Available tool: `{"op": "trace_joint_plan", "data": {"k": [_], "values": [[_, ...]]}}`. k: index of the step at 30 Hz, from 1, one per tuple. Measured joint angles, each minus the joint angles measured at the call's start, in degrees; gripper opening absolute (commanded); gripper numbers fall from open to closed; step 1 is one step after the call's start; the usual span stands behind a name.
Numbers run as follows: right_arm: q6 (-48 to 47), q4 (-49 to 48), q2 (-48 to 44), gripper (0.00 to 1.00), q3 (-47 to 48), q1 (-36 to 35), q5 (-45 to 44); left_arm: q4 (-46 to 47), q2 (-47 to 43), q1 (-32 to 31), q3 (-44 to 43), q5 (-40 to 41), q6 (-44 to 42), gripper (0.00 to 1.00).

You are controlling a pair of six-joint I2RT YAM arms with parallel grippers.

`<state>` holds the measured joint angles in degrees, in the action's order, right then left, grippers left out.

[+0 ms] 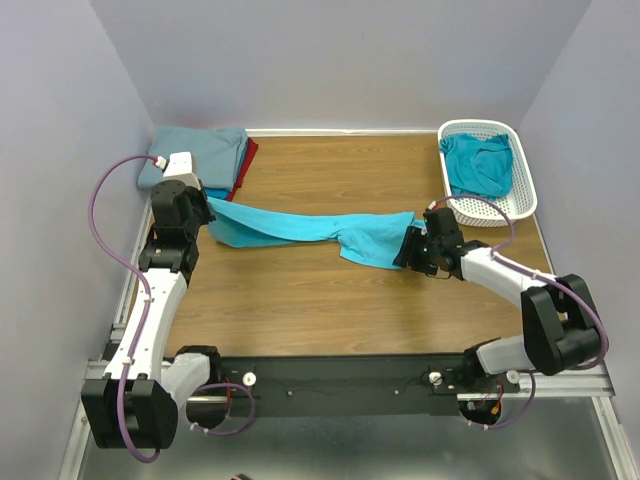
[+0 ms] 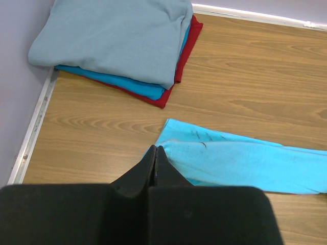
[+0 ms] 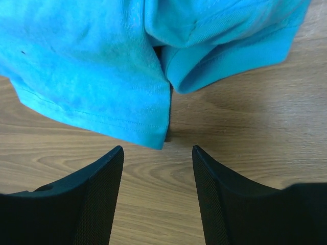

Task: Fold and stack the t-shirts
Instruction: Flatten the tshirt out

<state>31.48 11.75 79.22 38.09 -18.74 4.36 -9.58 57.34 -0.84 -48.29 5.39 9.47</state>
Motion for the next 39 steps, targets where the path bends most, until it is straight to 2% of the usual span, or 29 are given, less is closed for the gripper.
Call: {"op": "trace_joint_plan", "data": {"k": [10,16,19,20,23,25,26,34,39], "values": [[0.02,-0.90,3.76,0.62,0.92,-2.71,-1.18,0.02,0.09,0.02,0.00,-0.09,0.00,0.00],[0.09,-2.38,6.14,0.52,2.54,-4.37,-3.69,0.02,0.11,0.02,0.00,-0.11,0.00,0.00],[0.20,-2.75,6.82,0.43,2.91,-4.79,-4.66,0.02,0.11,0.02,0.00,-0.11,0.00,0.00],[0.22,-2.89,6.99,0.35,2.95,-4.94,-4.98,0.02,0.11,0.02,0.00,-0.11,0.00,0.00],[0.31,-2.78,7.26,0.22,2.95,-5.16,-5.33,0.02,0.11,0.02,0.00,-0.11,0.00,0.00],[0.44,-2.73,7.50,0.02,2.95,-5.27,-5.40,0.02,0.11,0.02,0.00,-0.11,0.00,0.00],[0.42,-2.56,7.63,0.00,2.95,-5.31,-5.40,0.02,0.11,0.02,0.00,-0.11,0.00,0.00],[0.35,-2.51,7.65,0.00,3.02,-5.49,-5.35,0.02,0.11,0.02,0.00,-0.11,-0.02,0.00],[-1.36,1.73,3.52,0.00,6.40,-5.57,-6.84,0.42,0.96,0.02,-0.04,-0.11,-0.02,0.00]]}}
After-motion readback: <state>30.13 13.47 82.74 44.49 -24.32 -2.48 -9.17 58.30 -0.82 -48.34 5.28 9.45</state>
